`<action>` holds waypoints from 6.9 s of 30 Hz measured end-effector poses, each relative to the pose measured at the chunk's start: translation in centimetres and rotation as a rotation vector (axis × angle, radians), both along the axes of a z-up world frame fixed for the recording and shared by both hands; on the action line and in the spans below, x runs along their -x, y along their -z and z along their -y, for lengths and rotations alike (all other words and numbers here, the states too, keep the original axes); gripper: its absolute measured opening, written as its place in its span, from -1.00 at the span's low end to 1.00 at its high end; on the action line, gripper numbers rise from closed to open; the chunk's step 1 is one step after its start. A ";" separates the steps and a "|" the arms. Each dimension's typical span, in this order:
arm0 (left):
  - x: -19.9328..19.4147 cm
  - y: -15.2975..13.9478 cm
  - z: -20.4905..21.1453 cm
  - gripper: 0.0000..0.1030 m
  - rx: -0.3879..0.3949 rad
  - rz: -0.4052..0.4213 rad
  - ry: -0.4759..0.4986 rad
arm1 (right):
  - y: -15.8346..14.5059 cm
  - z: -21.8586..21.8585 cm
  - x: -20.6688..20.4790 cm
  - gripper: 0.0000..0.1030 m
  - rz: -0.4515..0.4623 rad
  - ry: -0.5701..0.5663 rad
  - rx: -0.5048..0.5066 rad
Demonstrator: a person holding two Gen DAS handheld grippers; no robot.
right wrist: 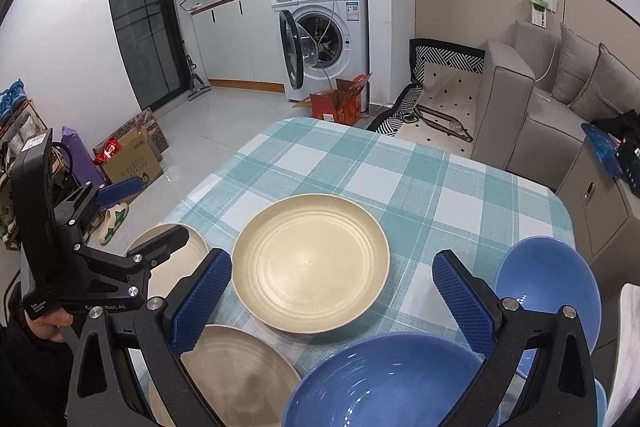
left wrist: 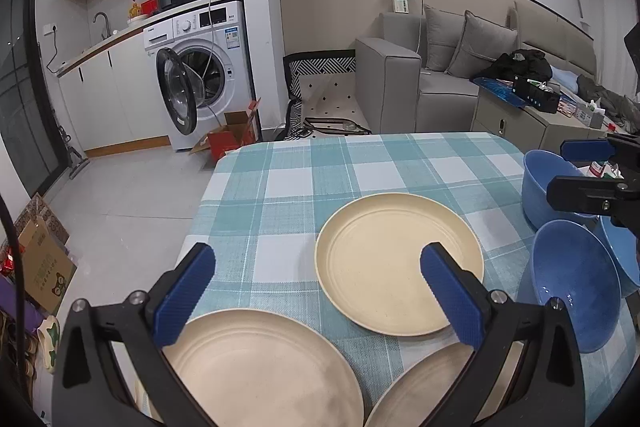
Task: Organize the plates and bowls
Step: 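Lower the left gripper onto a cream plate rim while the right gripper lowers onto another rim, then close the left gripper on its plate rim while the right gripper closes on its plate rim, then lift the cream plate with the left gripper while the right gripper lifts its plate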
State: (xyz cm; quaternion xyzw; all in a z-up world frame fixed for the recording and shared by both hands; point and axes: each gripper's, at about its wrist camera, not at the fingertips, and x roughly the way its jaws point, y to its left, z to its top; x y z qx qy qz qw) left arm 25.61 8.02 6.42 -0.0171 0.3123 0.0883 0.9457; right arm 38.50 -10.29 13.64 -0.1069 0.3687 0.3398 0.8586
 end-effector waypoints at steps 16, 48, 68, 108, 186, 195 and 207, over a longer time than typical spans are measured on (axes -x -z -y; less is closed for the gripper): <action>-3.2 2.2 -0.7 1.00 0.022 -0.082 -0.005 | 2.7 -1.5 -4.9 0.99 -0.125 0.040 0.046; -6.1 5.5 -1.6 1.00 0.034 -0.198 -0.008 | 8.1 -3.8 -8.3 0.99 -0.267 0.048 0.186; -7.3 7.2 -0.9 1.00 0.035 -0.252 0.018 | 10.6 -4.4 -9.4 0.97 -0.305 0.048 0.231; -8.3 9.5 -1.2 0.20 0.109 -0.322 0.052 | 13.8 -4.8 -10.6 0.27 -0.326 0.041 0.326; -1.4 3.1 -2.0 -0.48 0.097 -0.192 0.034 | 7.3 -4.9 -4.1 -0.63 -0.237 0.004 0.300; 0.6 1.9 -2.0 -0.48 0.092 -0.163 0.029 | 6.3 -4.8 -2.0 -0.63 -0.215 -0.015 0.285; 2.1 1.7 -2.0 -0.48 0.091 -0.148 0.011 | 5.5 -4.7 0.5 -0.63 -0.184 -0.033 0.262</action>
